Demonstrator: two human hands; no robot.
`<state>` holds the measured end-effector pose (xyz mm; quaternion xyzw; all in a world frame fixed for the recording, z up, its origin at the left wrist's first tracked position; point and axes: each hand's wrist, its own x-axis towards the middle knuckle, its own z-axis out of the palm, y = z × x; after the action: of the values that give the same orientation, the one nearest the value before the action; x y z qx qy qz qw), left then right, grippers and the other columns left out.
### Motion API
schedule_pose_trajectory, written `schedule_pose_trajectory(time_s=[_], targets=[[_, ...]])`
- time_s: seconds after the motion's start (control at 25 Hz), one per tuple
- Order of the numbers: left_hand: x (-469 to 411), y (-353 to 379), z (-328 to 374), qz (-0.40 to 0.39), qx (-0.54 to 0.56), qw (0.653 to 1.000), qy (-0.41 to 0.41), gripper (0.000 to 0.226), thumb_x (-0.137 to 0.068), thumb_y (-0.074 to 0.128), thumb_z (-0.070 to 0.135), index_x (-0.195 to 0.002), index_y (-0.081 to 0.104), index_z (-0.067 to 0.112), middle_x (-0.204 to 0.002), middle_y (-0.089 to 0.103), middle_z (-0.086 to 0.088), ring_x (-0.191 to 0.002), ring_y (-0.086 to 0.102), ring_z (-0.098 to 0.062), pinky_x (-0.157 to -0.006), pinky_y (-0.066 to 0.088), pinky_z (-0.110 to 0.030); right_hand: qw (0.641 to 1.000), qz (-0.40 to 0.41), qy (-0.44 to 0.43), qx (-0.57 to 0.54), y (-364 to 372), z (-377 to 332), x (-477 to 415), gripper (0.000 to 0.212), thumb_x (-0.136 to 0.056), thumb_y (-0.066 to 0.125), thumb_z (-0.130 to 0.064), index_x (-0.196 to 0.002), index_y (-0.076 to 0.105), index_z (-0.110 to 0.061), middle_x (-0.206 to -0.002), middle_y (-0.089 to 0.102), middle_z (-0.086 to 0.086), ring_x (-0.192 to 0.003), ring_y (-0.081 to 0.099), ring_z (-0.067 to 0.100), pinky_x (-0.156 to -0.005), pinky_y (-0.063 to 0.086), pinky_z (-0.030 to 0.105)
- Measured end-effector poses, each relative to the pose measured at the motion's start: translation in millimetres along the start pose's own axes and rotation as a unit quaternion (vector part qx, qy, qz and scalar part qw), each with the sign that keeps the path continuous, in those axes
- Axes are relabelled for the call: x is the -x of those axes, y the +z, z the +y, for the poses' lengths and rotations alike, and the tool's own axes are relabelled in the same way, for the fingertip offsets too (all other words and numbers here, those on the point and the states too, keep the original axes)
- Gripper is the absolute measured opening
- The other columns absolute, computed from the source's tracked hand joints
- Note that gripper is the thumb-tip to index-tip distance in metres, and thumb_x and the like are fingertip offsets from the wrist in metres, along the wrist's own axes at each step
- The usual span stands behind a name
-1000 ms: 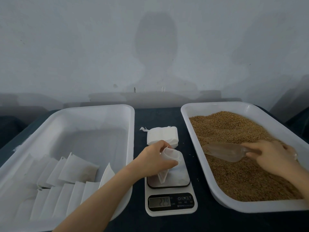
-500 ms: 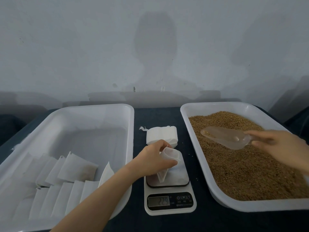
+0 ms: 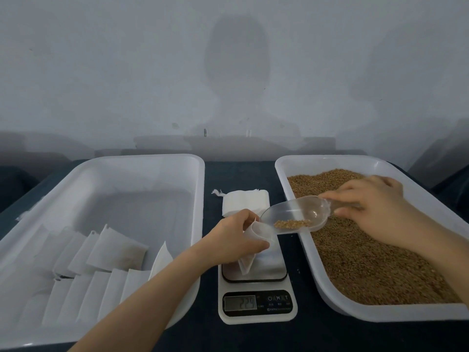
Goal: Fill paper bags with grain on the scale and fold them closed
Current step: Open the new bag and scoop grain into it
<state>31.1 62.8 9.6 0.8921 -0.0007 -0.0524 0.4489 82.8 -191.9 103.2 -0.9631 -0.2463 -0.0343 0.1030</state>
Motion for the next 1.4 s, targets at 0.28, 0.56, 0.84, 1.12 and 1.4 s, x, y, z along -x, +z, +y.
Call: schedule_pose_trajectory(time_s=[0.28,0.56,0.84,1.12,1.4], targets=[[0.2,-0.7,-0.3,0.004,0.006,1.000,-0.003,0.045,-0.078,0.070,0.041,-0.115,0.046,0.034,-0.107,0.055,0.016,-0.092,0.058,-0.006,-0.070,0.048,-0.015,0.980,0.114,-0.130,0.099,1.7,-13.8,-6.1,0.036,-0.077,0.074,-0.020,-0.108,0.069,-0.035,-0.101,0.067,-0.008,-0.107,0.050,0.025,-0.102,0.011,0.034],[3.3,-2.9,7.0,0.007,0.011,1.000,-0.012,0.039,-0.078,0.068,0.036,-0.111,0.047,0.032,-0.101,0.055,0.014,-0.086,0.058,-0.005,-0.064,0.047,-0.016,0.938,0.179,-0.230,0.189,-0.7,-33.4,-12.5,0.054,-0.056,0.081,0.010,-0.100,0.075,-0.021,-0.092,0.069,0.005,-0.096,0.059,0.036,-0.101,0.021,0.054],[3.8,-3.8,9.1,0.018,-0.003,1.000,-0.020,0.036,-0.080,0.068,0.035,-0.108,0.045,0.032,-0.105,0.054,0.007,-0.087,0.057,-0.009,-0.065,0.048,-0.017,0.876,0.270,-0.293,0.272,1.0,-43.1,-3.1,0.048,-0.075,0.043,0.008,-0.107,0.070,-0.016,-0.096,0.066,0.008,-0.096,0.059,0.034,-0.102,0.022,0.053],[2.8,-3.8,5.1,0.030,0.004,0.999,-0.017,0.034,-0.083,0.067,0.040,-0.108,0.048,0.030,-0.108,0.056,0.008,-0.093,0.057,-0.010,-0.066,0.044,-0.014,0.986,0.107,0.097,0.081,21.5,16.6,-1.5,0.024,-0.091,0.054,-0.034,-0.111,0.064,-0.025,-0.084,0.068,-0.002,-0.072,0.062,0.016,-0.061,0.051,0.031],[1.0,-3.0,5.8,0.021,0.002,1.000,-0.018,0.040,-0.082,0.063,0.055,-0.110,0.052,0.029,-0.107,0.058,0.009,-0.098,0.057,-0.011,-0.074,0.045,-0.019,0.970,-0.037,0.237,0.048,73.9,49.1,-16.8,0.028,-0.098,0.044,-0.035,-0.096,0.062,-0.012,-0.071,0.059,0.000,-0.059,0.058,0.013,-0.046,0.040,0.024]])
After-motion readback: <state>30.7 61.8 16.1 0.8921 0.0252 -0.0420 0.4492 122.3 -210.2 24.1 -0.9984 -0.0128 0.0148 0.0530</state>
